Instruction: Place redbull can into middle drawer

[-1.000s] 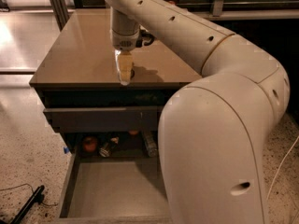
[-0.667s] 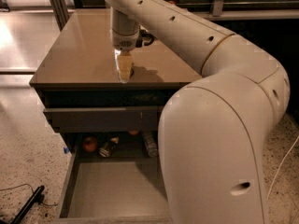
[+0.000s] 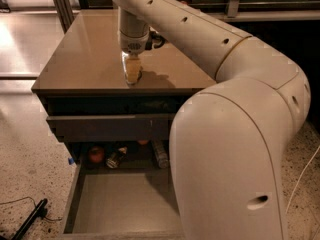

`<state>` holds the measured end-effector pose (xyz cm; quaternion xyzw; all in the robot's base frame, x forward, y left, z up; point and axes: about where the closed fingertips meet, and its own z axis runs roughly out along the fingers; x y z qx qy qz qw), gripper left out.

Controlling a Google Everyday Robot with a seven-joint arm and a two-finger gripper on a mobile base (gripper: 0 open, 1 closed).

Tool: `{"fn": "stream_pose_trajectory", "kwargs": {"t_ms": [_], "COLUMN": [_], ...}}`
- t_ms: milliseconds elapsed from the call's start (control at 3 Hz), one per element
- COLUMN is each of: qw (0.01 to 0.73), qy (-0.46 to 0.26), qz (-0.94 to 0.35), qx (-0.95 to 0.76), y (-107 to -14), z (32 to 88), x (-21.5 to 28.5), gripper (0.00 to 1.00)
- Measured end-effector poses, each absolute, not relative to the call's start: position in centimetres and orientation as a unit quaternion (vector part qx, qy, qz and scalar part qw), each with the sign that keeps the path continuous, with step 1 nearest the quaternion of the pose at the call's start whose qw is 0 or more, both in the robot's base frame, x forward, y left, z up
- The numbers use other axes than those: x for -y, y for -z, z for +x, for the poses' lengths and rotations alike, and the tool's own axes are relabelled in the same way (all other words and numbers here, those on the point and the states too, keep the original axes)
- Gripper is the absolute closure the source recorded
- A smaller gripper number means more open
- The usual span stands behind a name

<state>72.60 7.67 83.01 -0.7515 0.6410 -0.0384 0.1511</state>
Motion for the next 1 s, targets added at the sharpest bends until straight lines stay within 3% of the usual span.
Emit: {"fn": "stream_pose_trajectory", "kwargs": {"t_ms": [333,667,1000], "qw": [0.151,0.151,0.151], "qy": [0.038,0.038,0.038], "qz": [-0.751,-0.752,-0.752], "qx": [-0.641,-0.641,-0.641], "y": [-83.01,-82.98,-82.98], "z": [72.60,72.61,72.61], "x": [-7.67,-7.68,-7.68], "gripper": [0.88,1.00,1.00]}}
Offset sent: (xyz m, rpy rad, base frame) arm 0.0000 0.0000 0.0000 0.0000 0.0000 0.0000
